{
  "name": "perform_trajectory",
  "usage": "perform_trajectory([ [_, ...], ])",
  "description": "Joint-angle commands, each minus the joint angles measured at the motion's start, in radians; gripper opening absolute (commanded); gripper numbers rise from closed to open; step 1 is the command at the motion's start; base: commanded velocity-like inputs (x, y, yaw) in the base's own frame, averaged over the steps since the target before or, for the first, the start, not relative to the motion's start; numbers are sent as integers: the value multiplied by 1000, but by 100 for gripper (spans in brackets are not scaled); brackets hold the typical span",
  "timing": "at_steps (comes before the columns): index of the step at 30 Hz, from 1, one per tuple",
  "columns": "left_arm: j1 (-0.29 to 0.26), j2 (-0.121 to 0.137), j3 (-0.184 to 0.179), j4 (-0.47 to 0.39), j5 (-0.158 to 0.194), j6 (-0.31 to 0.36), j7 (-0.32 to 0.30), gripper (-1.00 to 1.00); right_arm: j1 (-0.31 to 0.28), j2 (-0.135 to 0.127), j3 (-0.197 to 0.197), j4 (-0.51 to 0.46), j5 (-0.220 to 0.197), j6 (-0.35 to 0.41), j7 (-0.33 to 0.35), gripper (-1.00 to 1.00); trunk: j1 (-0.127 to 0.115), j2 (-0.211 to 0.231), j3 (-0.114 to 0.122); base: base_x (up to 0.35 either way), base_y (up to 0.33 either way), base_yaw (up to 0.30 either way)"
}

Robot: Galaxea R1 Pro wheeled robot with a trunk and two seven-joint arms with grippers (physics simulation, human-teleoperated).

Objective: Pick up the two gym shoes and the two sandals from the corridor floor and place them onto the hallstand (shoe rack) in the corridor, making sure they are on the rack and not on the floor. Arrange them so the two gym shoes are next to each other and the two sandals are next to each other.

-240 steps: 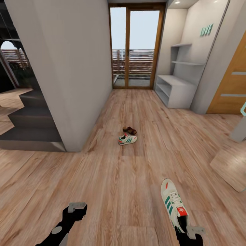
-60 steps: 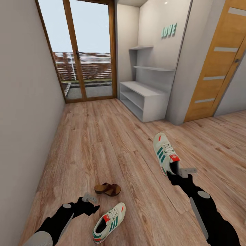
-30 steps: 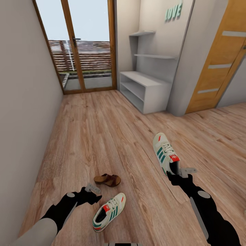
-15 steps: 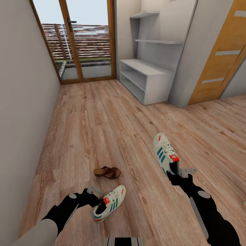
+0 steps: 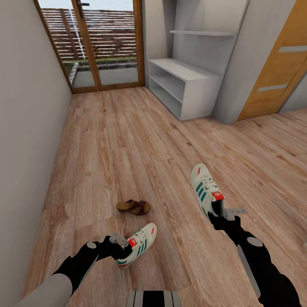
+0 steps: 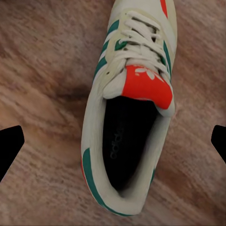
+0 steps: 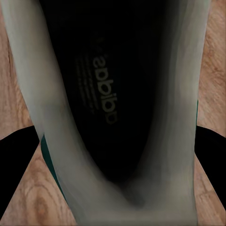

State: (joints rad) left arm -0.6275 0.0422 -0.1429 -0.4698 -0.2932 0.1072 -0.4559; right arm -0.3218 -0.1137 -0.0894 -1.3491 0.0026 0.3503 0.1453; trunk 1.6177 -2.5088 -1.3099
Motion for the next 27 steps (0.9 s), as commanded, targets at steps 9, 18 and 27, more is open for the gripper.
perform_trajectory([
  [9, 4, 1, -6, -4, -14, 0, 16, 100, 0, 0, -1, -4, 0, 6, 7, -100, 0, 0, -1, 0, 0, -1],
  [18, 5, 1, -5, -4, -46, -20, 52, 100, 0, 0, -1, -3, 0, 7, 7, -100, 0, 0, -1, 0, 0, 0],
  [27, 5, 2, -7, -4, -55, -24, 55, 100, 0, 0, -3, -4, -1, 5, 7, -100, 3, -2, -33, 0, 0, 0],
])
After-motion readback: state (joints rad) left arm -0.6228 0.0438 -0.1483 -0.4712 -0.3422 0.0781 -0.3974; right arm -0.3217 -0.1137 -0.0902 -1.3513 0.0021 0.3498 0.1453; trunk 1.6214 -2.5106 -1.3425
